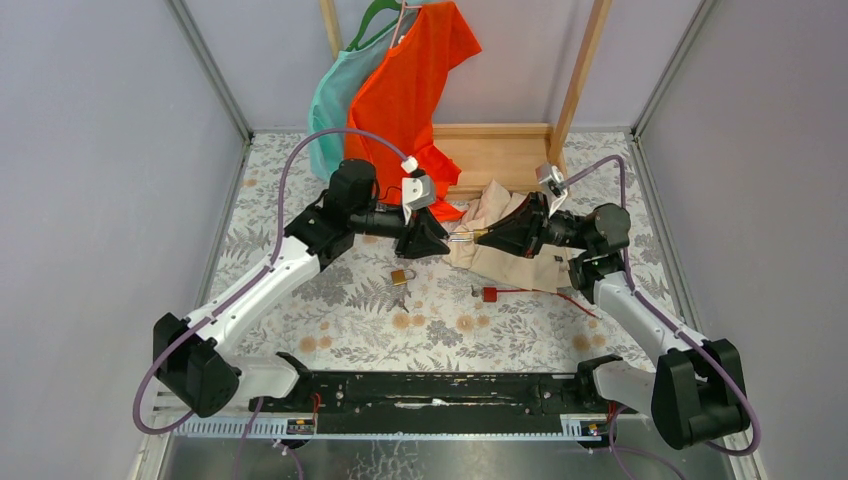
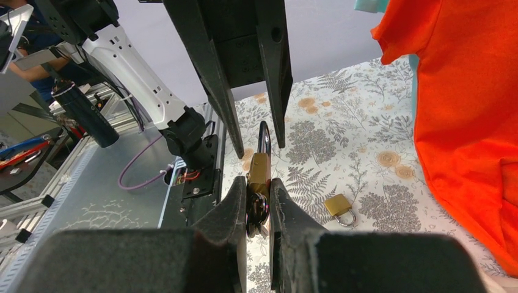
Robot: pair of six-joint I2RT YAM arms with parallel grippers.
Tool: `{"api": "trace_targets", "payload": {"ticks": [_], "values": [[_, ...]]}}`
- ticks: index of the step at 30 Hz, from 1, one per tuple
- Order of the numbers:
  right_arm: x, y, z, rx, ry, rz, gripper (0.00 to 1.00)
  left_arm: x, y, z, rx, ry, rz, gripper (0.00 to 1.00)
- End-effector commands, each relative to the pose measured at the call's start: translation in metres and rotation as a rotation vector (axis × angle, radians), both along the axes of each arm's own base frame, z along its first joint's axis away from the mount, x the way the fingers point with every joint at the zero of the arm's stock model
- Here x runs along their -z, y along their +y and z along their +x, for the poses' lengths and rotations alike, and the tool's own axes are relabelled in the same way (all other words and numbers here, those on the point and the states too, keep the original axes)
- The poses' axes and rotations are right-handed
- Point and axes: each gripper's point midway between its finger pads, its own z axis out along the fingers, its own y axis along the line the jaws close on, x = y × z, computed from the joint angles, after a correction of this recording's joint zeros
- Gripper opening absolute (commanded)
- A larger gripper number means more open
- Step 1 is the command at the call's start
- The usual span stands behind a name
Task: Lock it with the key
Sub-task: Lock the lock.
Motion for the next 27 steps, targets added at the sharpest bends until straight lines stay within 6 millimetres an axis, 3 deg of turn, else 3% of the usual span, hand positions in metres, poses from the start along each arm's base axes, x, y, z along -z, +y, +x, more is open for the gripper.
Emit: {"api": "trace_targets", "payload": {"ticks": [1,13,20,27], "values": [[-0.011,-0.001,-0.004,-0.016,-0.068,0.021,0.0,-0.008,-0.007,0.003,0.028,0.0,-0.052,0.39],[-0.007,-0.001,-0.005,-0.02,-0.082,0.016,0.0,-0.008,-0.011,0.0,0.036,0.055,-0.082,0.18],[0.0,-0.001,-0.004,-0.018,-0.127,-0.012,0.0,-0.01,-0.011,-0.012,0.053,0.13,-0.137,0.0],[0.007,-0.001,-0.001,-0.013,-0.138,-0.026,0.0,-0.014,-0.013,-0.02,0.09,0.193,-0.176,0.0]]}}
